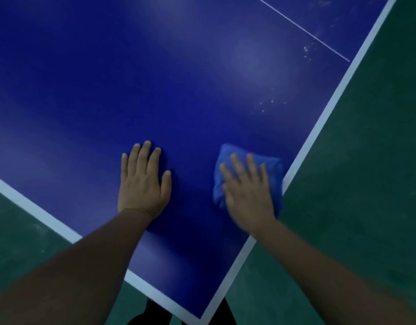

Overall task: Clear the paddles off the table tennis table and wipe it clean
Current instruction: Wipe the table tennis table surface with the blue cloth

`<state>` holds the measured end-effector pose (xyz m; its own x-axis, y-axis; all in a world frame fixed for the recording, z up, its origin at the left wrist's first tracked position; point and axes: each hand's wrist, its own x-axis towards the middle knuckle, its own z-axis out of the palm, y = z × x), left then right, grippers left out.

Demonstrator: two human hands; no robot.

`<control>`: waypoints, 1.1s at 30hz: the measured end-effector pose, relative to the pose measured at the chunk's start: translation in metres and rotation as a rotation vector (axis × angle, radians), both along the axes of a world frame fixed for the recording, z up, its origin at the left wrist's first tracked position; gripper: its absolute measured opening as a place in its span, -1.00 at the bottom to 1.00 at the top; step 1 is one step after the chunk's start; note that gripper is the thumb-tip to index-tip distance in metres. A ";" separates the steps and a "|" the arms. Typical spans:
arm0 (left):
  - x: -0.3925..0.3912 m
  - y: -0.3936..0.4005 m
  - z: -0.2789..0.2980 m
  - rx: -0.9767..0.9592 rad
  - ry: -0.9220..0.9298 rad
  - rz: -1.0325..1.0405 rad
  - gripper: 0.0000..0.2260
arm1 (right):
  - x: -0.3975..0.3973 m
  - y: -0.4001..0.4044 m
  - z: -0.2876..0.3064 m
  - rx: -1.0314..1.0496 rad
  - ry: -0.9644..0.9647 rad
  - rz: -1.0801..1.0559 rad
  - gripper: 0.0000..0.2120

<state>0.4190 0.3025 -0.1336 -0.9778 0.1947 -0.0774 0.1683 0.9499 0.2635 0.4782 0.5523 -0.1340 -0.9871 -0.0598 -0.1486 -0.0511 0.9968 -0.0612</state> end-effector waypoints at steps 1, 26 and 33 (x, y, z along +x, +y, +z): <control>0.000 0.000 -0.001 -0.003 0.007 0.002 -0.45 | 0.007 -0.001 0.000 0.000 -0.017 0.101 -0.50; -0.004 -0.001 -0.006 -0.003 0.030 -0.020 -0.47 | -0.141 0.068 0.000 0.018 0.088 -0.453 -0.48; -0.003 0.001 -0.004 0.003 0.043 -0.005 -0.47 | -0.124 0.115 -0.002 0.091 0.028 -0.043 -0.46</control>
